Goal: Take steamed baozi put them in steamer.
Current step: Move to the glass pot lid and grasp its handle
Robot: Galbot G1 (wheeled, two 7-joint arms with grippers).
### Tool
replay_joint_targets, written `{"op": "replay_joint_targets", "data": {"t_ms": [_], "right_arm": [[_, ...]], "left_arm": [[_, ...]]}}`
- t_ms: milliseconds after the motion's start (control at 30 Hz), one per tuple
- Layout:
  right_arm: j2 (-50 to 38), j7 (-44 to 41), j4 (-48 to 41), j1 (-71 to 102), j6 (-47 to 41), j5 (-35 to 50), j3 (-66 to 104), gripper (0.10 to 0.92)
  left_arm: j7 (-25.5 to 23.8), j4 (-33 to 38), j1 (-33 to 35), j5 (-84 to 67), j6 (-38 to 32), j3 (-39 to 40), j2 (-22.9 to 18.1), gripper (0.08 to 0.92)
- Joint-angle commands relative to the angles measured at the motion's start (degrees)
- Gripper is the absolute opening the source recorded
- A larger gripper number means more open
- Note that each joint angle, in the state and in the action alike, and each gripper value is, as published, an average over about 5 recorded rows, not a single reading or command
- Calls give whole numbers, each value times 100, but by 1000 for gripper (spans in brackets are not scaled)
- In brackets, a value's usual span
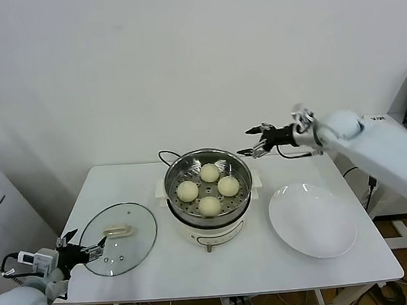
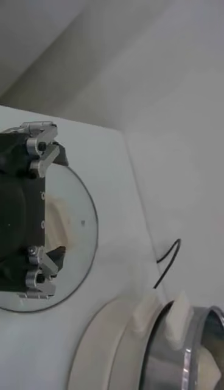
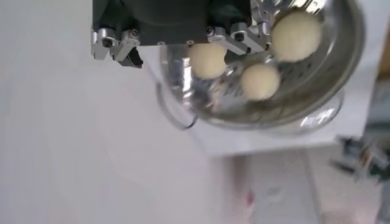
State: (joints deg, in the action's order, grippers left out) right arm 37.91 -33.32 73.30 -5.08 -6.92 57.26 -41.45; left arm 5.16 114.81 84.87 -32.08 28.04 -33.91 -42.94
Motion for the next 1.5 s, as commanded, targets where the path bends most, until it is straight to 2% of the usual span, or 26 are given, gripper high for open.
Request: {"op": "replay_joint_targets", "data": {"t_ms": [33,167,367,667,767,967,1500], "right_arm": [[-3,1824,823,5187,1284,-773,5737,823],[850,2042,938,6127,1559,-1355,6879,823],[1601,2076,1092,6847,1679,-2070,7752,823],[2295,2041,991,7067,1618,-2710,8341,823],[2414,2010,906,7055,1634,-2772,8482,823],[2544,1960,854,7037,1653,-2854,8550,823],[2763,1704,624,6986,1771,-3207,8533,823]], "left_arm": [[-274,-189,56,2310,-582,39,37,823],[-400,-401,181,3800,-1351,107,-38,823],[-405,-899,248,6326,-2720,204,-347,823],[594,-1994,-292,9504,-4039,431,-1134,823],[806,-2220,-444,10147,-4118,503,-1352,823],[869,-2646,-769,10498,-3991,641,-1645,823],[827,-3215,-1395,10484,-3681,662,-2035,823]]}}
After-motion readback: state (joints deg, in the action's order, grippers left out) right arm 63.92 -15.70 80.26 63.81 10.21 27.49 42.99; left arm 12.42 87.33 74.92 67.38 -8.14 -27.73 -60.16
